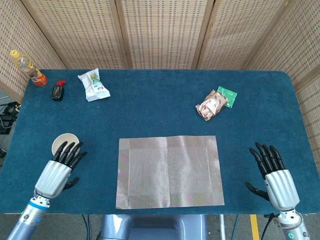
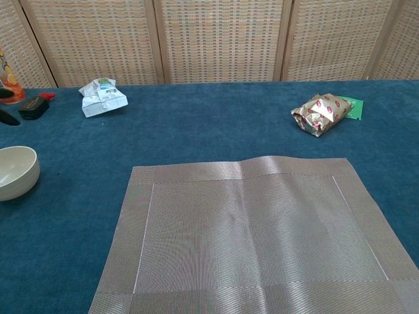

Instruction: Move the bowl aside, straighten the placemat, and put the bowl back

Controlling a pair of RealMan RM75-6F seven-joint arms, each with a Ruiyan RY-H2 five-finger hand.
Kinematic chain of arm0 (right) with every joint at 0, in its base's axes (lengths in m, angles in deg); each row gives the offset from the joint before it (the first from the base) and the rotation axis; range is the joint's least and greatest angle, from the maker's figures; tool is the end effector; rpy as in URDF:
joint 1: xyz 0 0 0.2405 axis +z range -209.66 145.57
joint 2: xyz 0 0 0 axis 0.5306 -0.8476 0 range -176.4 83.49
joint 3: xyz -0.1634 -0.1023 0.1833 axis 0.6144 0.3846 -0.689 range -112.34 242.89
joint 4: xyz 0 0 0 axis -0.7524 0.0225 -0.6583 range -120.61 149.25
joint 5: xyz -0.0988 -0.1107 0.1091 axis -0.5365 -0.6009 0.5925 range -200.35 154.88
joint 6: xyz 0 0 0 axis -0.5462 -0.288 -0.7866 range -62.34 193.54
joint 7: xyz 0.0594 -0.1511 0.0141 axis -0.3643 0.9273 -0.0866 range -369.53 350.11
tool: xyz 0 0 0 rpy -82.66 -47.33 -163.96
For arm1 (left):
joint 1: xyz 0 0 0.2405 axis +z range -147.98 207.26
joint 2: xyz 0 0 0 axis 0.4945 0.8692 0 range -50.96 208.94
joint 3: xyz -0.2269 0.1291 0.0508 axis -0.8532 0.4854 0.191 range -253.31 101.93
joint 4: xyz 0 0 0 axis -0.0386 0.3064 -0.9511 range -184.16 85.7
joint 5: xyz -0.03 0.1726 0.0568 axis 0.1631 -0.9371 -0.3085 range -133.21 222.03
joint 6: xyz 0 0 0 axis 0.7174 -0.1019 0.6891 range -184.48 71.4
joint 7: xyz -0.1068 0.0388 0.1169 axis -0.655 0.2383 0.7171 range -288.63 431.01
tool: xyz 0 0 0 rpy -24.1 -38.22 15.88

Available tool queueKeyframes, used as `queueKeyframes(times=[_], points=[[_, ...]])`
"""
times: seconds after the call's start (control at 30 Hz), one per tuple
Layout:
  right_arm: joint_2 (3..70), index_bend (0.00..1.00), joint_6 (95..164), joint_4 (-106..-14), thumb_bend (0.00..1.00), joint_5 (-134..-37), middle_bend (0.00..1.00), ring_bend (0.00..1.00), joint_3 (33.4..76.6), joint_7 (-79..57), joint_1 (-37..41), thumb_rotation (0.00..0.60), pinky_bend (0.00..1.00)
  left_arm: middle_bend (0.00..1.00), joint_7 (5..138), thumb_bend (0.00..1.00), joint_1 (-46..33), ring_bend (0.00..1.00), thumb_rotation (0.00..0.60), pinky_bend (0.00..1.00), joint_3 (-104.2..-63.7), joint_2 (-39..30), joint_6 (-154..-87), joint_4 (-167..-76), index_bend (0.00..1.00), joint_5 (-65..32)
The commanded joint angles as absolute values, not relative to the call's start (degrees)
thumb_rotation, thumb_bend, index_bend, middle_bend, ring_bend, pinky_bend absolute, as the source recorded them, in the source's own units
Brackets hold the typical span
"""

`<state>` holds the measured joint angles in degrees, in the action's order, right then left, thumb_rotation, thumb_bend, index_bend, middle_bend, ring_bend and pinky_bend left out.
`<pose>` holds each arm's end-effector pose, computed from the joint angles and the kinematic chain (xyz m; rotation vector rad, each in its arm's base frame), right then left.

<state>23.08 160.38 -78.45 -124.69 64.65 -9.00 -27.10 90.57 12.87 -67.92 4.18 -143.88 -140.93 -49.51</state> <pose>-0.2535 -0.1832 0.1624 1.4997 -0.7619 1.2197 -0.2443 0.2148 0.1016 -1.7536 -0.6291 -0.9392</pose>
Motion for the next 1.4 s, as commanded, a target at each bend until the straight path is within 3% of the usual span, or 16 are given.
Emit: queueKeyframes(times=[0.03,0.63,1.03,1.4], points=[[23.2,0.03,160.2,-78.5,0.21,-125.0,0.00,0.00,64.9,-8.6,-27.1,0.600,0.00,0.00,87.0,0.18,14.0,0.00,0.600,0.00,-70.5,3.9,-143.2,-135.4,0.27,-45.4],[23.8,0.03,159.2,-78.6,0.21,-125.4,0.00,0.00,65.5,-7.3,-27.1,0.600,0.00,0.00,75.1,0.20,14.4,0.00,0.600,0.00,-74.9,-5.9,-131.6,-111.0,0.43,-35.7],[23.8,0.03,159.7,-78.9,0.21,-126.3,0.00,0.00,65.8,-6.8,-27.4,0.600,0.00,0.00,73.3,0.22,12.9,0.00,0.600,0.00,-76.5,-10.4,-129.1,-104.5,0.46,-36.3],[23.6,0.03,160.0,-78.9,0.21,-126.4,0.00,0.00,65.7,-7.4,-27.5,0.600,0.00,0.00,72.3,0.22,12.9,0.00,0.600,0.00,-76.4,-10.5,-131.8,-106.0,0.50,-39.2]])
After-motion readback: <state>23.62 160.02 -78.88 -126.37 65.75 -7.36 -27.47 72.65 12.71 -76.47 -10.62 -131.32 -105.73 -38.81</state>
